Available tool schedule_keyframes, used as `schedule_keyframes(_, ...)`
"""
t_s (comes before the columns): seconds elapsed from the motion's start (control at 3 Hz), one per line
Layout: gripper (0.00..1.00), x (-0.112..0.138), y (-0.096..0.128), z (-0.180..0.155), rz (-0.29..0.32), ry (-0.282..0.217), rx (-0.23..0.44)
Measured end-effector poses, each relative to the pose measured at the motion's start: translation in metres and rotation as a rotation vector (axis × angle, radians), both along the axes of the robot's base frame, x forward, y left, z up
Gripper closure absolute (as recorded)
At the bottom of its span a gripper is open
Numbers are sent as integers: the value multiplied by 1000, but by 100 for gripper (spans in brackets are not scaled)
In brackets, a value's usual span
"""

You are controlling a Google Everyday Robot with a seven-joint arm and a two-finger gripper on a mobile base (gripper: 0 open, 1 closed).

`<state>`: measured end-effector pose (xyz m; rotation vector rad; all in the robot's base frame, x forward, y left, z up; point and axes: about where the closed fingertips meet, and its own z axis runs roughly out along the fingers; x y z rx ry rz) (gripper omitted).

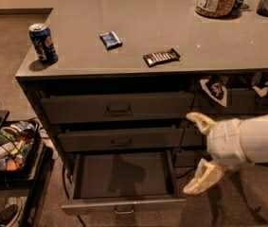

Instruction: Close bottom drawer

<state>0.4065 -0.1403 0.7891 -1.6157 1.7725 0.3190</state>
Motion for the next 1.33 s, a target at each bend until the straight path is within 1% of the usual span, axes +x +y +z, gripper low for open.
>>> schedule_keyframes(0.33,0,-11,28,-69,30,46,56)
schedule_keyframes(0.67,0,-28,63,-144,33,99,119)
schedule_keyframes(1.0,0,-34,84,-216,13,198,178)
schedule_keyframes(1.33,0,-34,86,-217,18,201,176)
